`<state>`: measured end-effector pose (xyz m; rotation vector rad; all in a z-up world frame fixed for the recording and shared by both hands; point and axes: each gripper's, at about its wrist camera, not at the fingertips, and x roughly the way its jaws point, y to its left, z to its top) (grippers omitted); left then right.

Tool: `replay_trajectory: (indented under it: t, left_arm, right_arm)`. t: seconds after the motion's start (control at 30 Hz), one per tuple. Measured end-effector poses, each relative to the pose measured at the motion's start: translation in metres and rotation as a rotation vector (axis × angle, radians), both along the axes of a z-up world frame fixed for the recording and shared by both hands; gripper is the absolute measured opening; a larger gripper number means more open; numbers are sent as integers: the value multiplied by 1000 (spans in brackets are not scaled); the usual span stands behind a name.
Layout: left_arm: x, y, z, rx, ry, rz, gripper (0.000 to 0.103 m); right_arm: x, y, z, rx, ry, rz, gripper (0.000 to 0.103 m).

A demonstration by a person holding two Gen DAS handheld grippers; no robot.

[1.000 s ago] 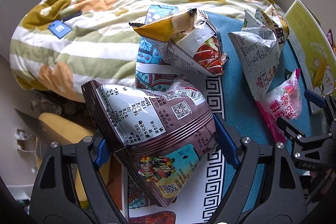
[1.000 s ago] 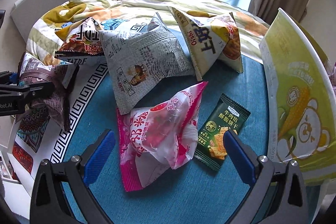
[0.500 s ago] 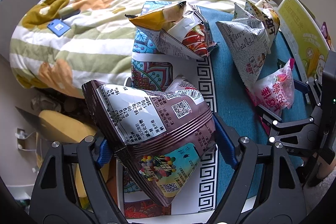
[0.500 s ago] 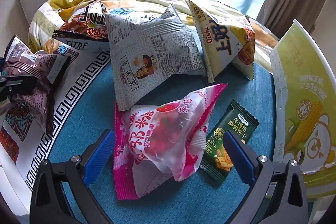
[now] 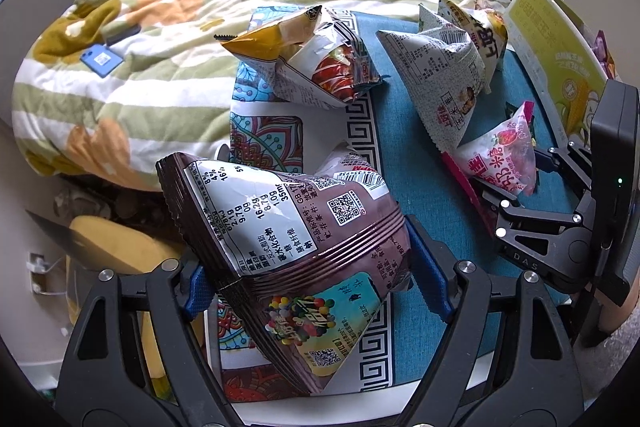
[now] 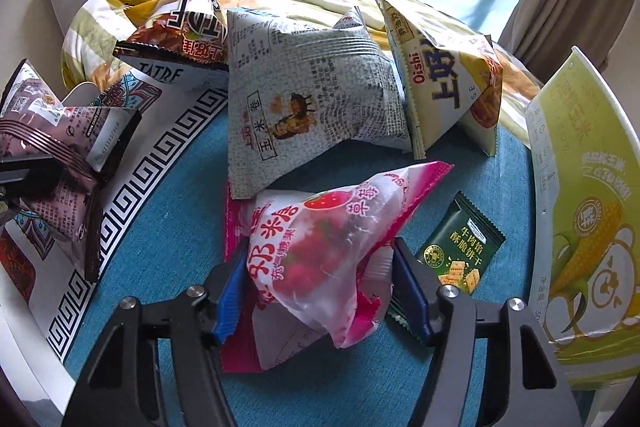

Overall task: Organize snacks
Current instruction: 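Carry both bags into the yellow-green box and open both tools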

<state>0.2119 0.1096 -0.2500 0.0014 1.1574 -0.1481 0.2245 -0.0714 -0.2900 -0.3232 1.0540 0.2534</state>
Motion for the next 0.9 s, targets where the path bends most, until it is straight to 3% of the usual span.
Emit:
replay_trajectory:
  t: [0.53, 0.9]
  left_arm:
    - [-10, -26, 47, -49, -63, -137, 79]
    - [4, -77, 112, -141, -214, -272, 79]
  right_arm:
    - [-28, -25, 39, 52, 18, -109, 53]
    - [-53, -72, 118, 115, -98, -302, 52]
